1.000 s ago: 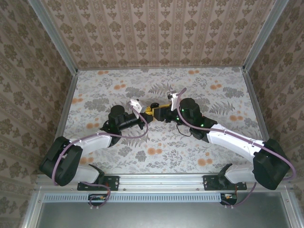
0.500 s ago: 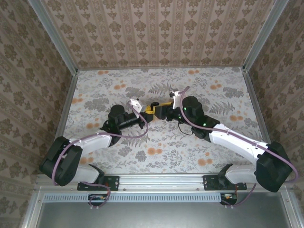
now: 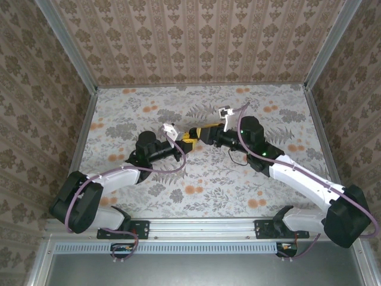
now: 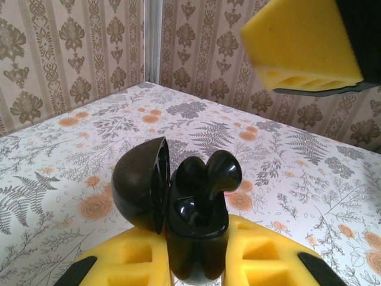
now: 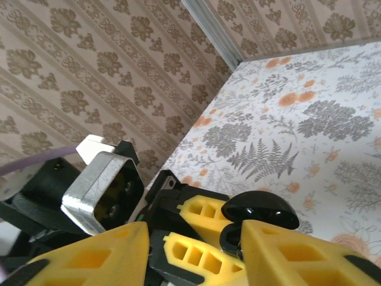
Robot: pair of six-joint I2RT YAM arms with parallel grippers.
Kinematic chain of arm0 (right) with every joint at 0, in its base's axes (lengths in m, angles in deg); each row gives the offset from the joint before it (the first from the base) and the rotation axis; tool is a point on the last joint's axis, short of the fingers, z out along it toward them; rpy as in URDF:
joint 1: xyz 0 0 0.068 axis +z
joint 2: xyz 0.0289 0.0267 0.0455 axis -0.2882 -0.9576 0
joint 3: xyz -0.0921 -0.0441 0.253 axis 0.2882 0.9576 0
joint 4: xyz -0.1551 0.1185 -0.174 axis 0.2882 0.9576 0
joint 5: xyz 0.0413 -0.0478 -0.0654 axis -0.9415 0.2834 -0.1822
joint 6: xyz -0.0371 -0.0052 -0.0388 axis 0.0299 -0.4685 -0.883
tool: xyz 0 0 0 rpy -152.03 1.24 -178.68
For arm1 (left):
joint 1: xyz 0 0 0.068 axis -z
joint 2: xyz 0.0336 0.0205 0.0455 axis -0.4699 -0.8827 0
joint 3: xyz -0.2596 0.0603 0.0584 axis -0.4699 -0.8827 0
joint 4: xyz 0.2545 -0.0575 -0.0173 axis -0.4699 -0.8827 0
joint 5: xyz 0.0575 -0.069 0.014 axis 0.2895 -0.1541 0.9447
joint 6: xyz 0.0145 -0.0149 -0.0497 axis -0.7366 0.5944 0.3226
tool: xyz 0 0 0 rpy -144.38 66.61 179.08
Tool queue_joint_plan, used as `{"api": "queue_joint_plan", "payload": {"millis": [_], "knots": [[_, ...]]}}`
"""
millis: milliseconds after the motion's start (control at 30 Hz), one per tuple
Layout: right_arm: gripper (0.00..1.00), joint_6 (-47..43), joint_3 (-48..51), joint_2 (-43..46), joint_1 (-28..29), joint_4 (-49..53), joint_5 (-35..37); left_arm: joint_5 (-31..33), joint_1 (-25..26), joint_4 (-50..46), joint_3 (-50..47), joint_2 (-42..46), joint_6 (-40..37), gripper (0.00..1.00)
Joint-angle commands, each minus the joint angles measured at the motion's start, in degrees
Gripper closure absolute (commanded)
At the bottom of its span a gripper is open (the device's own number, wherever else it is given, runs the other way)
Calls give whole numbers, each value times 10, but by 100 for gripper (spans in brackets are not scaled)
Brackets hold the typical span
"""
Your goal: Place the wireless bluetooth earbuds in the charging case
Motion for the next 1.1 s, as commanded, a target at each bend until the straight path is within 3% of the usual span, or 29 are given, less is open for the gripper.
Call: {"api": "queue_joint_plan", "payload": {"millis": [0,333,1067], "knots": [[58,39,10,11,-20,11,-47,-18,4,21,18,15,-8,90],[59,78,-15,-44,-46,-2,-127,-26,5,24,17,15,-2,90],[63,79,-26,-79,-46,-11,-143,-17,5,19,15,22,-5,90]]}}
